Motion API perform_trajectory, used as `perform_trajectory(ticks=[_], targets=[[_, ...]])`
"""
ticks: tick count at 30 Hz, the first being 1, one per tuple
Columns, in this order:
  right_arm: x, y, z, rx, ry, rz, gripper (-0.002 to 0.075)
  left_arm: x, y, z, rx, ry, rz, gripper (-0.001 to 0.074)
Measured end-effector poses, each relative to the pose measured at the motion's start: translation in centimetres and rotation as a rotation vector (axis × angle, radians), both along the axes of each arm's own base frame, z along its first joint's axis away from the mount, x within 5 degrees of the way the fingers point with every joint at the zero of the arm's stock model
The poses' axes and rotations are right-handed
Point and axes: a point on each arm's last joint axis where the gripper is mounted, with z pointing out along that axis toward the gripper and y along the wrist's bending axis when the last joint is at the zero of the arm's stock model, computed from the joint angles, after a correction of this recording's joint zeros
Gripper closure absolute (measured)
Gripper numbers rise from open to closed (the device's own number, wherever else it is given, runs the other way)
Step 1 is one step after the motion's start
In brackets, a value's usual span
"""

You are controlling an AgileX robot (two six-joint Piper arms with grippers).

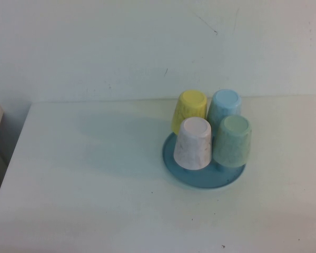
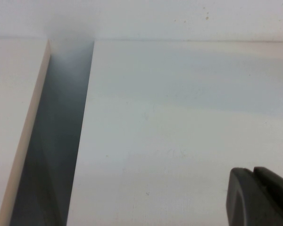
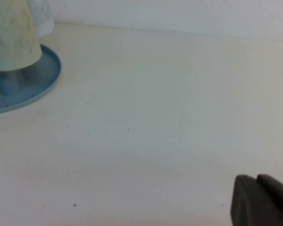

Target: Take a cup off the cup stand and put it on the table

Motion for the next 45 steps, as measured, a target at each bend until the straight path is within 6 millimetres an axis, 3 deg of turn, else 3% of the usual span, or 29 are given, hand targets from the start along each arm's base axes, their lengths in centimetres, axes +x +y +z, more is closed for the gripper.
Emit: perform_trajectory(ticks=[27,32,34,39,41,45], targets=[[0.0,-0.1,0.0,-0.08,0.003,0.017,0.0729,0.0,0.0,0.0,0.0,0.0,0.0,0.0738],[-0.2,0.3,0.4,0.016,0.032,0.025,0.0729,0.0,0.0,0.0,0.0,0.0,0.0,0.0738],[-0.7,0.4,2.8,0.041,0.023,0.033,0.0729,0.0,0.0,0.0,0.0,0.0,0.0,0.0738],[-3.2,0.5,11.7,0.078,-0.2,0.036,0.0729,0.0,0.0,0.0,0.0,0.0,0.0,0.0738],[-3.9,0.5,14.1,0.081,-0.261,0.038,0.0729,0.0,0.0,0.0,0.0,0.0,0.0,0.0738],[-4.3,0.5,15.8,0.081,-0.33,0.038,0.0729,0.0,0.0,0.0,0.0,0.0,0.0,0.0738]])
